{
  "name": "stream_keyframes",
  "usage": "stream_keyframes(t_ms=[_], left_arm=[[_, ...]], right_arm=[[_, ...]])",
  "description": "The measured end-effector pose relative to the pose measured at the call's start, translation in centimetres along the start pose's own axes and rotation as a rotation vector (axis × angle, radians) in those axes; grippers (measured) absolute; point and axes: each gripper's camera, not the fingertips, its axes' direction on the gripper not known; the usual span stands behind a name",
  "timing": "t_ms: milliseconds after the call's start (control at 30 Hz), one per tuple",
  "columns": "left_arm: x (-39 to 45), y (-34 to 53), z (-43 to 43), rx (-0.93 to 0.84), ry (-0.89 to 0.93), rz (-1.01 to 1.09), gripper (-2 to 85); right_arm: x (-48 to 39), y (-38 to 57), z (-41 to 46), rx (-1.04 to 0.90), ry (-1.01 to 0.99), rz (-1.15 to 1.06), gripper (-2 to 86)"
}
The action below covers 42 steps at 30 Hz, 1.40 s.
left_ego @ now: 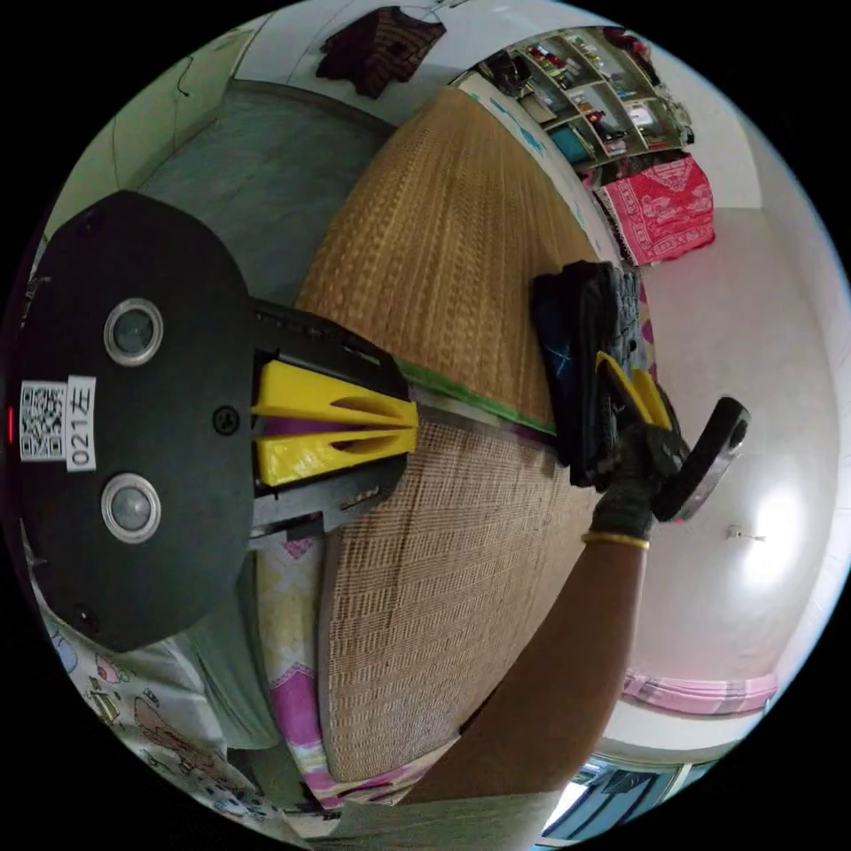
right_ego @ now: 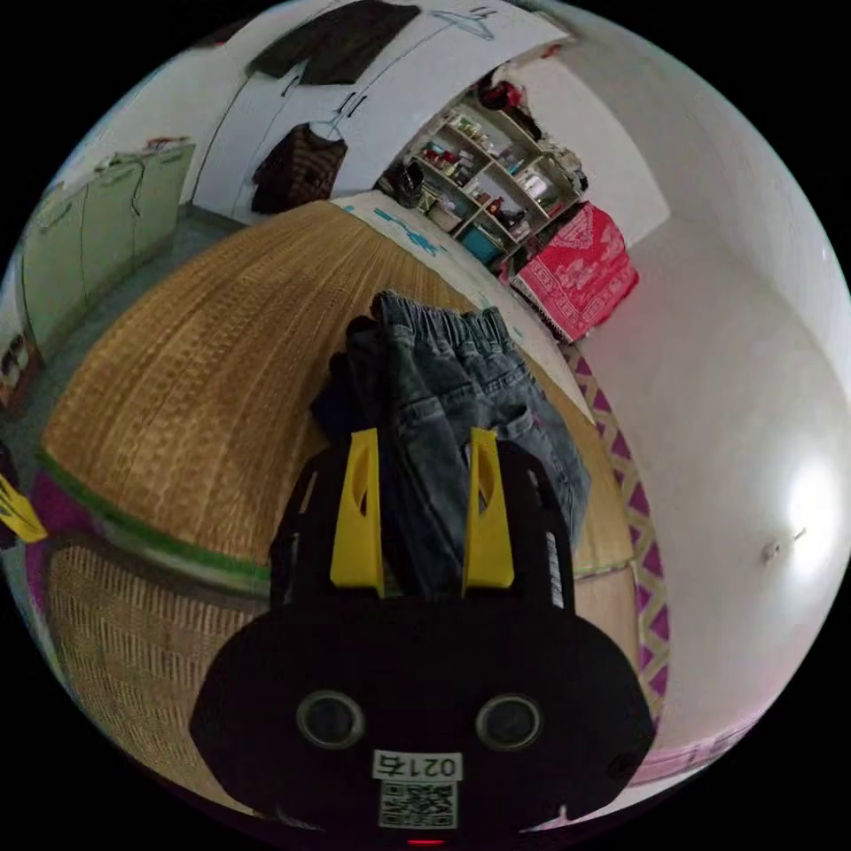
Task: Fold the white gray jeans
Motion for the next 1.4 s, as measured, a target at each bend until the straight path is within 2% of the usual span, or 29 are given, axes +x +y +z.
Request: stream_keyframes(t_ms=[200, 400, 567, 800, 900, 967, 1000, 1067, 1133, 1200, 1267, 1400], left_arm=[[-2.5, -0.1, -2.4, -0.012, 0.014, -0.028, -1.0], [-4.1, -1.1, -4.2, -0.035, 0.056, -0.061, -1.0], [-4.6, -2.2, -5.7, -0.051, 0.098, -0.087, -1.0], [-2.2, -5.2, -6.3, -0.061, 0.140, -0.023, -1.0], [-0.7, -6.5, -5.7, -0.061, 0.205, -0.001, -1.0], [0.3, -7.1, -5.3, -0.064, 0.245, 0.011, -1.0], [1.0, -7.4, -5.1, -0.068, 0.270, 0.019, -1.0], [2.0, -7.8, -4.6, -0.079, 0.302, 0.031, -0.9], [3.2, -8.2, -4.0, -0.100, 0.332, 0.055, -1.0], [3.9, -8.4, -3.6, -0.108, 0.338, 0.070, -1.0], [4.4, -8.6, -3.5, -0.103, 0.330, 0.081, -1.0], [4.8, -9.9, -3.3, -0.082, 0.318, 0.069, -0.9]], right_arm=[[-0.2, -2.8, 4.5, -0.072, -0.015, -0.006, 9.1], [5.9, -2.5, 2.0, -0.027, -0.240, 0.312, 2.9], [16.5, 2.1, -4.4, 0.138, -0.411, 0.658, 1.6], [24.3, 9.4, -18.1, 0.166, -0.312, 0.773, 1.4], [21.5, 9.8, -25.2, 0.024, -0.223, 0.662, 1.5], [15.1, 9.3, -27.5, -0.171, -0.188, 0.533, 1.9], [13.1, 9.2, -27.3, -0.228, -0.193, 0.501, 2.1], [3.9, 10.2, -24.3, -0.473, -0.262, 0.398, 2.9], [-1.7, 12.0, -22.0, -0.571, -0.375, 0.376, 4.1], [-3.5, 13.0, -23.0, -0.510, -0.366, 0.469, 5.0], [-3.2, 12.3, -26.8, -0.378, -0.257, 0.538, 8.1], [-2.6, 9.1, -29.4, -0.265, -0.218, 0.522, 12.8]])
